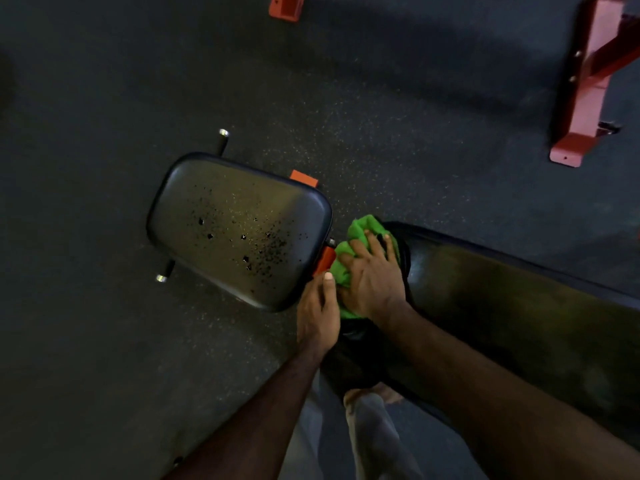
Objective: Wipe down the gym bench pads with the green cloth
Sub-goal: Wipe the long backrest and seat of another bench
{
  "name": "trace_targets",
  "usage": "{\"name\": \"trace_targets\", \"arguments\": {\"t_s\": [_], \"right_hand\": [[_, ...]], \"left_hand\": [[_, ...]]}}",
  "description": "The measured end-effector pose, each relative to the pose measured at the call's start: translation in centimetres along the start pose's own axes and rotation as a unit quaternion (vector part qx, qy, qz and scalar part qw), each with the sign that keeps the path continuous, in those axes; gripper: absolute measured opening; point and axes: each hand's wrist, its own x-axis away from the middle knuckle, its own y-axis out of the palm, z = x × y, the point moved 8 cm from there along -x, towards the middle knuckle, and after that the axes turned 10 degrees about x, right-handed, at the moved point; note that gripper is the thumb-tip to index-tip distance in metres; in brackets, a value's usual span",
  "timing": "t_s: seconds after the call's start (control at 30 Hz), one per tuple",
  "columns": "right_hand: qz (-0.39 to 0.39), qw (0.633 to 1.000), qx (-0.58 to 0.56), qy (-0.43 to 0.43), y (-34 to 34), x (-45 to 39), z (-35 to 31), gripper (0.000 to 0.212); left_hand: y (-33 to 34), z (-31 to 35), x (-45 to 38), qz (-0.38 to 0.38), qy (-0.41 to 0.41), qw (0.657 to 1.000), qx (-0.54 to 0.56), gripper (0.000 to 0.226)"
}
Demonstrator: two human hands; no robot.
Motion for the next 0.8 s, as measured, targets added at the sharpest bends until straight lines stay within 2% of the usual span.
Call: {"name": "trace_targets", "arguments": {"t_s": [0.07,0.17,0.23,0.33,0.43,0.47,0.57,0.67,0.73,0.8], "right_hand": [[-0.016,1.0,-0.007,0.005,0.8,0.6,-1.5,0.064],[-0.062,0.989,0.041,-0.126,4.6,4.9,-6.4,0.084],[-0.071,0.979,0.041,-0.186,6.0,7.1,-7.7,0.086],[-0.033,0.986,0.031,-0.162,4.5,5.5,-6.0,0.087],[0.011,1.0,-0.01,-0.022,1.6,3.0,-2.6,0.077],[0.015,1.0,-0.021,0.0,1.2,3.0,-2.3,0.074],[-0.022,0.995,-0.001,-0.093,3.7,6.6,-5.1,0.068],[-0.052,0.975,0.041,-0.214,5.7,10.4,-6.6,0.063],[-0.034,0.976,0.043,-0.209,5.3,9.8,-5.7,0.067],[-0.033,0.992,0.016,-0.122,4.6,8.9,-4.9,0.074]], "left_hand": [[-0.7,-0.3,-0.3,0.006,-0.003,1.0,-0.009,0.048],[-1.8,-0.8,-0.9,0.007,0.005,0.999,-0.033,0.046],[-2.0,-0.7,-0.9,0.006,0.009,0.999,-0.037,0.044],[-1.2,-0.1,-0.3,-0.008,0.015,0.999,-0.037,0.044],[0.2,0.8,-0.3,-0.022,0.035,0.999,-0.011,0.042],[0.3,1.3,-0.4,-0.013,0.035,0.999,0.007,0.041],[0.2,1.1,-1.1,0.018,-0.007,0.997,0.069,0.047],[0.6,1.6,-1.4,0.001,-0.019,0.997,0.072,0.064],[1.1,1.9,-1.4,-0.014,-0.023,0.998,0.054,0.062],[1.1,2.0,-1.3,-0.004,-0.018,0.999,0.037,0.048]]}}
